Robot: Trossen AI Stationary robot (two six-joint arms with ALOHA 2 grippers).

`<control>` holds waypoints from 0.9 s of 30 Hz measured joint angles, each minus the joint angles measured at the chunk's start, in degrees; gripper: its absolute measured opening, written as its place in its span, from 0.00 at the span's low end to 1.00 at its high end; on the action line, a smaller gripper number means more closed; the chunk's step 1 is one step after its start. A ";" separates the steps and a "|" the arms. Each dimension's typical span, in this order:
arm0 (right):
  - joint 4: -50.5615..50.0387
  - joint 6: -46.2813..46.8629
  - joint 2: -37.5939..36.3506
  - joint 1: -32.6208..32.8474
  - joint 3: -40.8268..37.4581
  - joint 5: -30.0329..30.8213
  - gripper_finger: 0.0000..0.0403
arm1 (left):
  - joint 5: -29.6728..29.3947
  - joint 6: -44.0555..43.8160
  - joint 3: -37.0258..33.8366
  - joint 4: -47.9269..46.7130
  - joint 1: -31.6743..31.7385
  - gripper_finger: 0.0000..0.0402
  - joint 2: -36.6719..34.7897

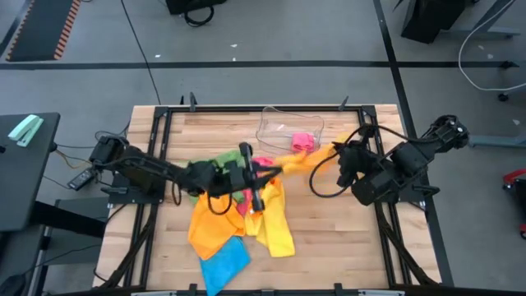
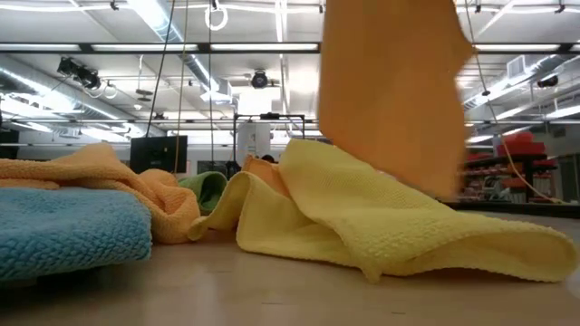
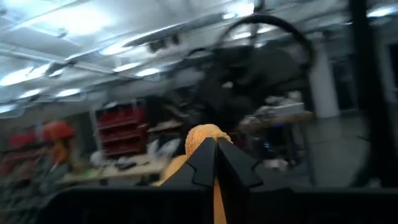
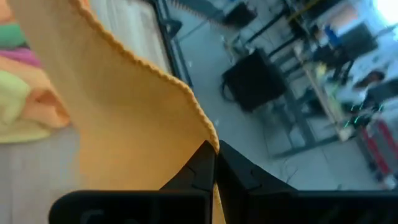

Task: Fold microfiber towels
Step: Fold the right orange microfiber cloth

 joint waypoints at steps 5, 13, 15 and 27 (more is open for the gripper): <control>8.26 -5.01 1.39 1.84 -2.19 -11.62 0.05 | 0.13 -2.29 0.00 -10.66 -4.45 0.04 0.00; 13.67 5.00 7.47 7.67 -13.63 -32.24 0.05 | 0.22 -18.60 -0.02 -28.89 -10.98 0.05 0.02; 13.89 7.31 8.63 9.92 -14.74 -34.41 0.05 | 0.24 -19.64 -0.02 -29.81 -12.55 0.05 0.02; 30.00 9.27 13.44 17.63 -15.51 -35.78 0.05 | 5.10 -22.01 -0.02 -31.30 -16.87 0.03 0.04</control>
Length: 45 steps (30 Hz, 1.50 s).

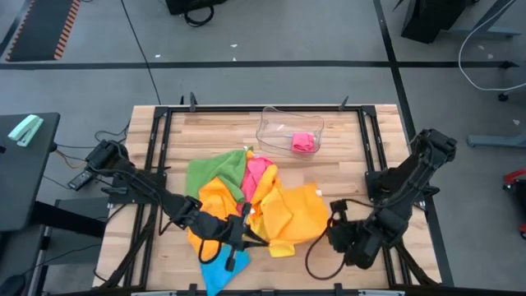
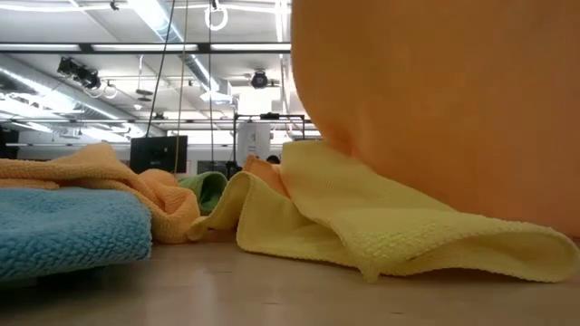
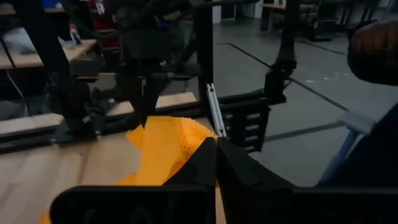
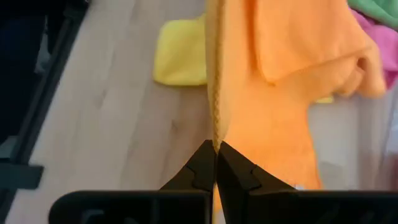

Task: Fold microfiber towels
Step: Fold the right orange microfiber cloth

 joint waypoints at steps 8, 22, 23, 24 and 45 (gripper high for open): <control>7.66 -0.33 8.16 0.14 0.00 -1.22 0.05 | 1.12 -2.68 0.02 -2.13 -1.59 0.04 1.37; 23.14 -1.65 14.74 0.23 0.00 -13.60 0.31 | 2.93 -7.26 0.00 -8.19 -2.57 0.04 1.66; 23.38 -0.55 14.50 0.26 0.00 -15.28 0.35 | 2.91 -7.73 0.00 -8.54 -2.67 0.04 1.66; 23.20 0.45 14.03 0.34 0.00 -16.65 0.37 | 2.92 -8.21 0.00 -8.92 -2.75 0.03 1.66; 25.71 7.25 9.97 1.50 -14.79 0.50 0.44 | 5.34 -6.65 0.33 2.44 -1.25 0.03 12.10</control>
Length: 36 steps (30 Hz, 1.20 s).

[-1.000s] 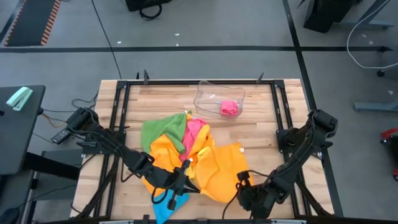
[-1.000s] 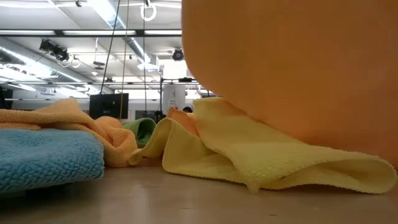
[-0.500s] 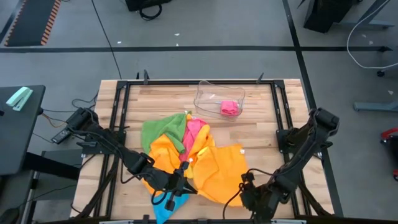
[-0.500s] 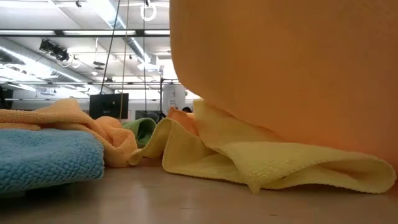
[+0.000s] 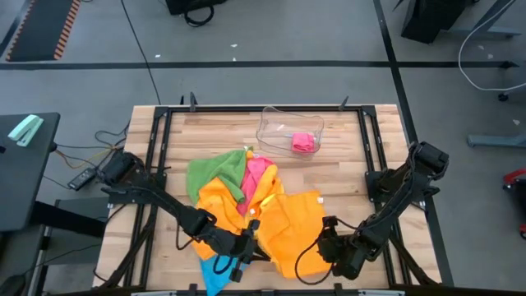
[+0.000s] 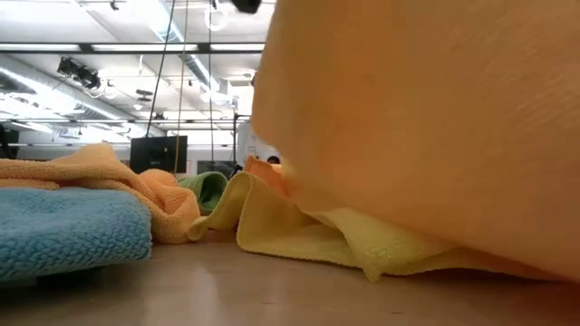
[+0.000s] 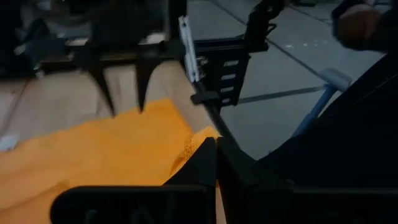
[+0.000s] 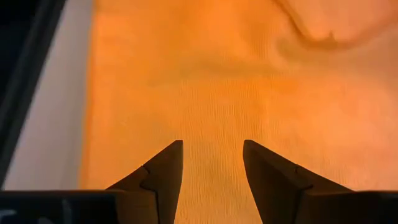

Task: Fold microfiber towels
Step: Fold the right orange microfiber cloth

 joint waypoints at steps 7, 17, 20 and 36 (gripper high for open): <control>-3.96 2.10 -1.19 0.23 -0.01 -1.19 0.44 | -0.01 5.05 10.79 -2.28 1.51 0.04 6.33; -13.86 7.23 -11.17 3.89 2.12 -1.24 0.44 | -0.02 7.78 28.62 -8.97 4.81 0.06 19.27; -14.04 9.24 -12.42 5.79 2.05 1.64 0.44 | 0.20 9.04 32.08 -9.07 5.50 0.06 23.70; -13.98 12.85 -11.38 9.45 2.01 6.74 0.44 | 2.91 9.54 38.15 -10.87 5.55 0.10 35.74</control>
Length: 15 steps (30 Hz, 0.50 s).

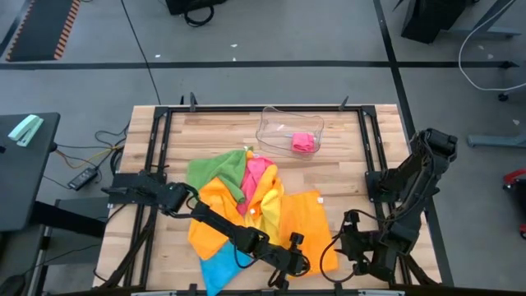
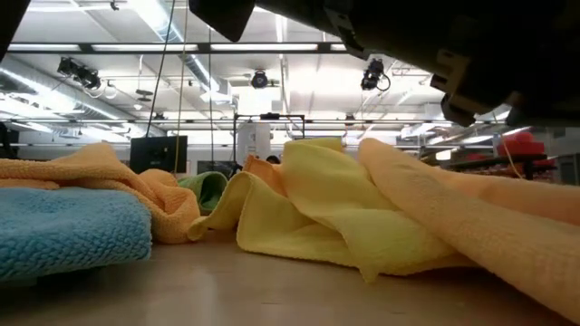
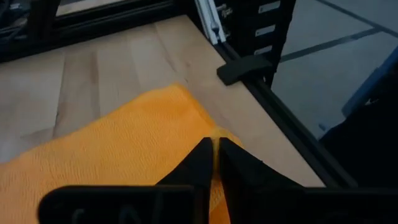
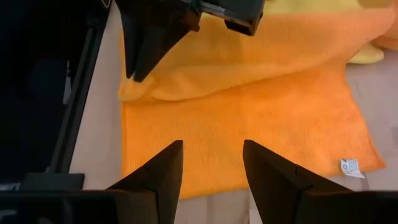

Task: Fold microfiber towels
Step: Fold the right orange microfiber cloth

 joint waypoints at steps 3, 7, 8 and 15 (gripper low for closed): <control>0.03 -0.02 0.66 -0.02 0.00 0.76 0.44 | 0.00 0.07 0.03 -0.68 -0.17 0.16 0.00; 0.06 -0.02 2.20 -0.01 0.00 0.88 0.44 | -0.13 1.01 0.03 -0.66 -0.75 0.28 0.00; 0.09 -0.04 2.74 -0.01 0.00 0.95 0.44 | -0.13 1.01 0.03 -0.69 -0.95 0.31 0.00; 0.03 -3.67 7.63 -0.92 0.00 7.12 0.44 | -5.99 -0.14 0.06 -10.20 -2.70 0.43 -3.89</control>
